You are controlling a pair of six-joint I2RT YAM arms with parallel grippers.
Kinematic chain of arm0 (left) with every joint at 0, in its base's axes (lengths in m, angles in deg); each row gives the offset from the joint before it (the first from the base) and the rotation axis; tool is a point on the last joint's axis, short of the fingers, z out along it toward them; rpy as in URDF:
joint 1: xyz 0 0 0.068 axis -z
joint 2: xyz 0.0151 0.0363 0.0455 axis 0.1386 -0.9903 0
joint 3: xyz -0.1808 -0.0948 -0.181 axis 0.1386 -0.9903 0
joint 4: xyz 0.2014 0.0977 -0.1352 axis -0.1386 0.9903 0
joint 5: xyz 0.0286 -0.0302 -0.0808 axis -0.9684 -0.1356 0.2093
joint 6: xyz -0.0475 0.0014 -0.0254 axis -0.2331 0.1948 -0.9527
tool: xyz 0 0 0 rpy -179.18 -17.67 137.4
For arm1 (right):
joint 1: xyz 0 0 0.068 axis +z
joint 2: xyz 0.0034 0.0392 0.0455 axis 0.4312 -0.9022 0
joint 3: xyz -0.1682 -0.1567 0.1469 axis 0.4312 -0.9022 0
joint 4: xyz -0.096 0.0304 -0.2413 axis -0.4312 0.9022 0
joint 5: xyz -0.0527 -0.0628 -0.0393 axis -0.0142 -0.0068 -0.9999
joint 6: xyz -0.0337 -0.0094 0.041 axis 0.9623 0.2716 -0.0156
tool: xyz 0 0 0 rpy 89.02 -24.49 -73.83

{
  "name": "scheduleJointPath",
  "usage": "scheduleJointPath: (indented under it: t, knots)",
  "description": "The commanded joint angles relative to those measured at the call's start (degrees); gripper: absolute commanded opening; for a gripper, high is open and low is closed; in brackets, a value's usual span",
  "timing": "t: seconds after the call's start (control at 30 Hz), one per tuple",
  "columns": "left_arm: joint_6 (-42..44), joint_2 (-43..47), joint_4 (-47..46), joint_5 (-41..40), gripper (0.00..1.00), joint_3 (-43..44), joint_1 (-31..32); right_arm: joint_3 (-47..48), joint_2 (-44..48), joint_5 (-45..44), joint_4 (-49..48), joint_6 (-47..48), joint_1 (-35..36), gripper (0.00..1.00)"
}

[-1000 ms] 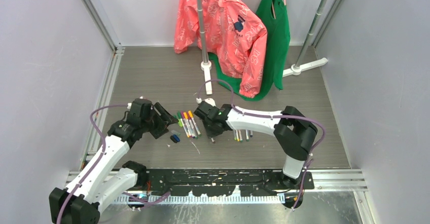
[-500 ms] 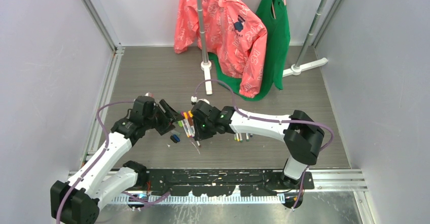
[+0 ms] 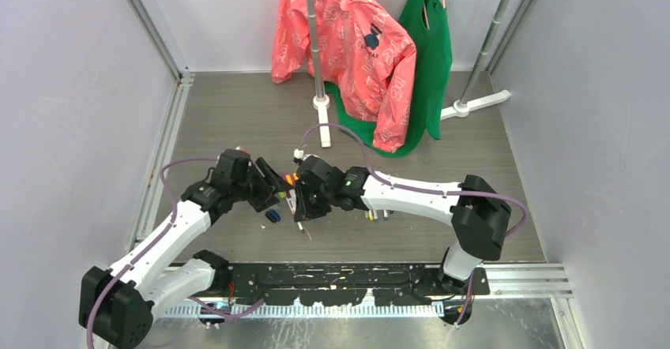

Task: Open the pen caps

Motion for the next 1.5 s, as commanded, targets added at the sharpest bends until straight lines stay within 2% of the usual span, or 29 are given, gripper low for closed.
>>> scheduleJointPath:
  t: [0.0, 0.23, 0.53, 0.83, 1.23, 1.3, 1.4, 1.47]
  knots:
    - [-0.7, -0.9, -2.8, -1.1, 0.60, 1.5, 1.1, 3.2, 3.6, 1.3, -2.9, -1.2, 0.8, 0.01]
    - [-2.1, -0.9, -3.1, -2.6, 0.55, 0.6, 1.8, 3.2, 4.8, 2.6, -3.8, -2.3, 1.6, 0.01]
    - [-3.5, -0.9, -4.7, -3.0, 0.36, -0.1, 2.0, 2.7, 4.7, 2.9, -3.7, -2.5, 2.7, 0.01]
    - [-4.0, -0.5, -6.4, -2.2, 0.00, -0.9, 2.7, 2.8, 4.1, 2.5, -3.9, -1.7, 2.6, 0.01]
    - [-3.5, 2.1, -6.4, -2.7, 0.00, -1.8, 2.8, 3.5, 3.3, 2.1, -2.9, -0.5, 2.7, 0.02]
    - [-3.4, 2.0, -6.3, -2.7, 0.00, -1.6, 2.8, 4.0, 3.2, 2.1, -2.5, -0.4, 2.6, 0.08]
    - [-3.0, 1.8, -6.3, -2.8, 0.00, -1.5, 2.9, 4.5, 3.1, 1.9, -2.1, -0.3, 2.6, 0.22]
    - [-3.1, 1.6, -6.4, -3.1, 0.00, -1.5, 3.1, 4.8, 3.2, 1.8, -1.9, -0.1, 2.7, 0.26]
